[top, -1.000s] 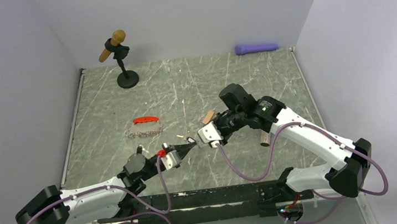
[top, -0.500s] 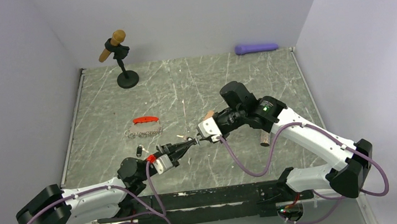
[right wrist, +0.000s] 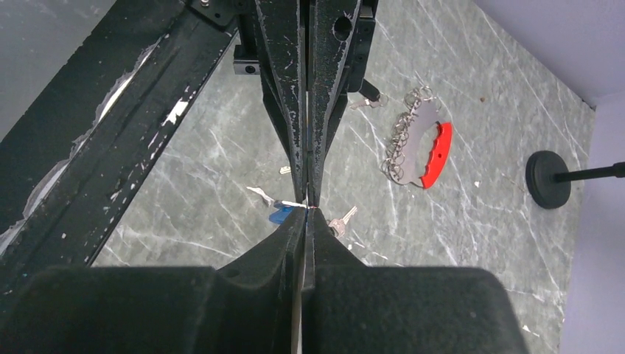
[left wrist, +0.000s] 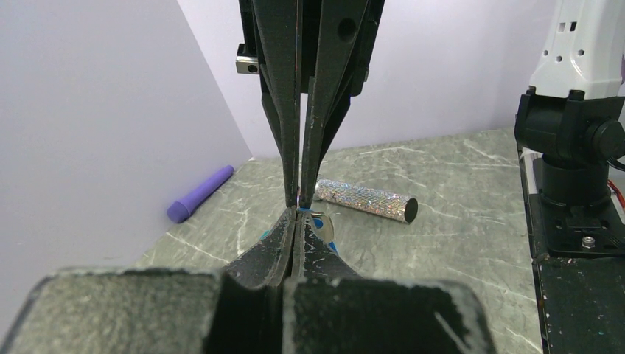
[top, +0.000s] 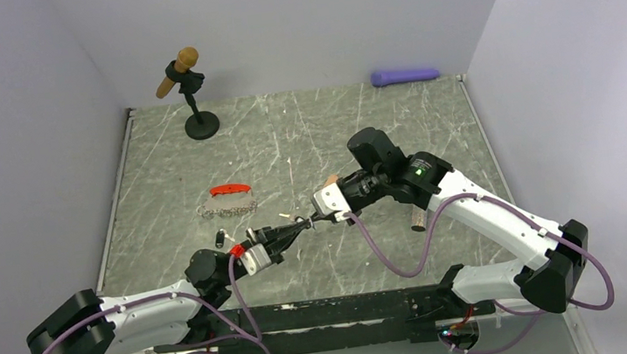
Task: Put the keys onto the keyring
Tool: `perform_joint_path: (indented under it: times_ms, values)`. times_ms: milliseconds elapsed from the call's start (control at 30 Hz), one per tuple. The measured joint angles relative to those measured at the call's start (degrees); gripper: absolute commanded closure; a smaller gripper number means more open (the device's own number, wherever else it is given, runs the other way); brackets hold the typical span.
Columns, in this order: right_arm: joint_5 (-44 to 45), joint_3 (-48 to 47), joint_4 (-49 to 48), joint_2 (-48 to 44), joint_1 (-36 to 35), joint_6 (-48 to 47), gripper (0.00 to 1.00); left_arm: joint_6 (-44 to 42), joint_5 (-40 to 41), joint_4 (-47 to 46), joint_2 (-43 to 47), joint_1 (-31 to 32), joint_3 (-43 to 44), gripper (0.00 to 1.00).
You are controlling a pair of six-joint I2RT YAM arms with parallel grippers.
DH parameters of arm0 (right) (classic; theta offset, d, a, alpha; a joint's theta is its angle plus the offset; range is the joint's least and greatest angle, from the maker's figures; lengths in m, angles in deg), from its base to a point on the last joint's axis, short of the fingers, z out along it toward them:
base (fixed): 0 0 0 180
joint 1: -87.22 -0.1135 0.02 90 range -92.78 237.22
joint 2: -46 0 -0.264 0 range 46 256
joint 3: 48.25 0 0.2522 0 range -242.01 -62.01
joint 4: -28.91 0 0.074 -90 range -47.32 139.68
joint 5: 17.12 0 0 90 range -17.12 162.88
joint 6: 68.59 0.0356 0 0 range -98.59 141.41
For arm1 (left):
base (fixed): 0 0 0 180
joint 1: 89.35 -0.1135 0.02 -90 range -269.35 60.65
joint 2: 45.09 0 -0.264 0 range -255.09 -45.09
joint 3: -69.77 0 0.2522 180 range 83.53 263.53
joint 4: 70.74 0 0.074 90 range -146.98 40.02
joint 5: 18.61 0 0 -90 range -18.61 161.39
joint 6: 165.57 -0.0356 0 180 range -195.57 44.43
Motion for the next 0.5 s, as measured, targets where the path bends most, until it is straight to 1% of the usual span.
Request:
perform_joint_path:
  times_ms: [33,100,133,167,233,267,300,333,400,500]
  values:
    - [-0.17,0.0,0.02,0.0,0.0,0.04,0.99,0.0,0.0,-0.04,0.0,0.02,0.0,1.0]
    - [-0.48,0.0,0.11,0.0,0.0,-0.09,1.0,0.04,0.0,-0.22,0.0,0.02,-0.07,1.0]
    - [-0.63,0.0,0.22,0.0,0.0,-0.17,1.0,0.13,0.0,-0.33,0.0,0.02,-0.11,0.94]
    - [-0.7,0.0,0.28,0.02,0.0,-0.24,1.0,0.17,0.0,-0.33,0.0,0.02,-0.15,0.84]
    - [-0.72,0.0,0.59,0.13,0.0,-0.59,1.0,0.24,0.02,-0.24,0.02,0.02,-0.17,0.54]
    - [-0.66,-0.02,0.87,0.17,-0.02,-0.76,1.0,-0.07,0.13,-0.09,0.11,0.04,-0.22,0.46]
    - [-0.44,-0.24,1.7,0.33,-0.02,-1.07,1.0,0.24,0.17,0.76,0.52,0.07,-0.22,0.41]
    - [0.07,-0.68,2.75,0.59,-0.02,-1.44,1.0,0.0,0.2,1.81,1.25,0.07,-0.22,0.39]
    - [1.44,-2.12,5.07,1.44,-0.02,-2.38,1.0,-0.46,0.22,6.08,4.26,0.07,-0.22,0.37]
    - [3.89,-5.16,8.79,3.3,-0.02,-3.43,1.0,-1.75,0.33,13.99,9.99,0.07,-0.17,0.39]
